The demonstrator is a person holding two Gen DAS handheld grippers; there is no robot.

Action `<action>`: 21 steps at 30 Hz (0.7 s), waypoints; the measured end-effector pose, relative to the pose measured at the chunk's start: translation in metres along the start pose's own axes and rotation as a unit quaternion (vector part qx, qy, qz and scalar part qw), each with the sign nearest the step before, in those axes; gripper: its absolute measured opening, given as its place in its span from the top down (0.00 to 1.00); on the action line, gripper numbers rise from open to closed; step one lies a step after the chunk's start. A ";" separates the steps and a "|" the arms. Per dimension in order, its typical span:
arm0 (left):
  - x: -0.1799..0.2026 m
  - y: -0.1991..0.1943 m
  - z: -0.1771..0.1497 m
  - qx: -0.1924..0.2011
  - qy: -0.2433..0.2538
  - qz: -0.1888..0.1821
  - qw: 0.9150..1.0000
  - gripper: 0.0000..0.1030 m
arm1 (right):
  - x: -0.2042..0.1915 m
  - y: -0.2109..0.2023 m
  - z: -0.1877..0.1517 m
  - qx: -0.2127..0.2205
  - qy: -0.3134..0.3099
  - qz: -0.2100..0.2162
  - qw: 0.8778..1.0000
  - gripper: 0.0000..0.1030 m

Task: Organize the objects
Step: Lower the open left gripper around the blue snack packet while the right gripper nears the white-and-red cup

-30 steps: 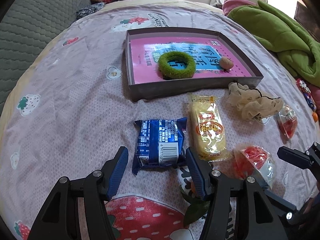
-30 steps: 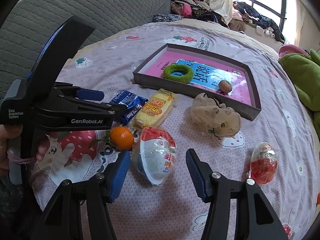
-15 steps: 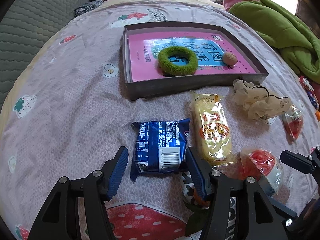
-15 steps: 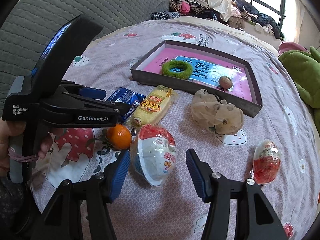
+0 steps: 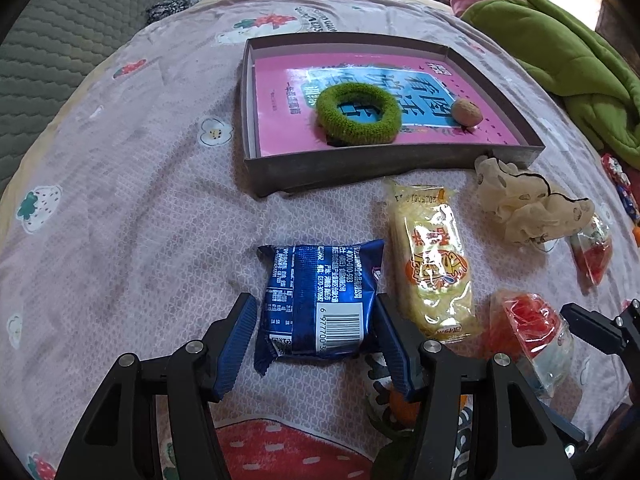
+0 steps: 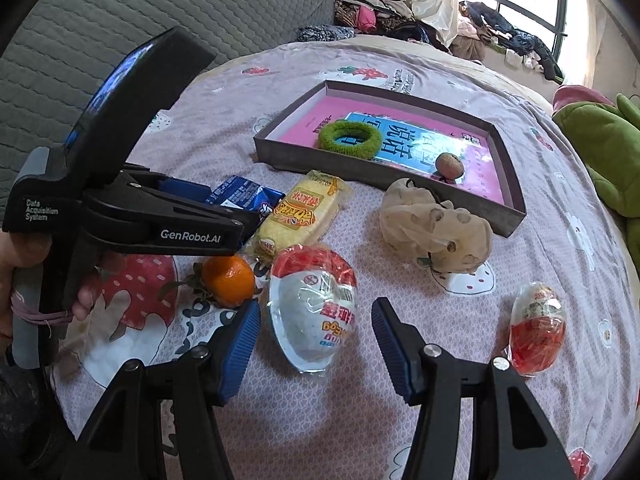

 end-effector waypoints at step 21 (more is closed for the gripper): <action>0.002 0.011 0.000 -0.007 -0.010 -0.007 1.000 0.41 | 0.006 0.002 0.002 0.024 0.018 0.013 0.999 0.49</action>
Point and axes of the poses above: each gripper's, at about its wrist camera, not at the fingertips, and y roughly the way its jaws point, x to its right, z to its top, the point moved 2 cm from there along y, roughly the way its jaws point, and after that the axes turned 12 degrees about x, right-handed, at the moved point
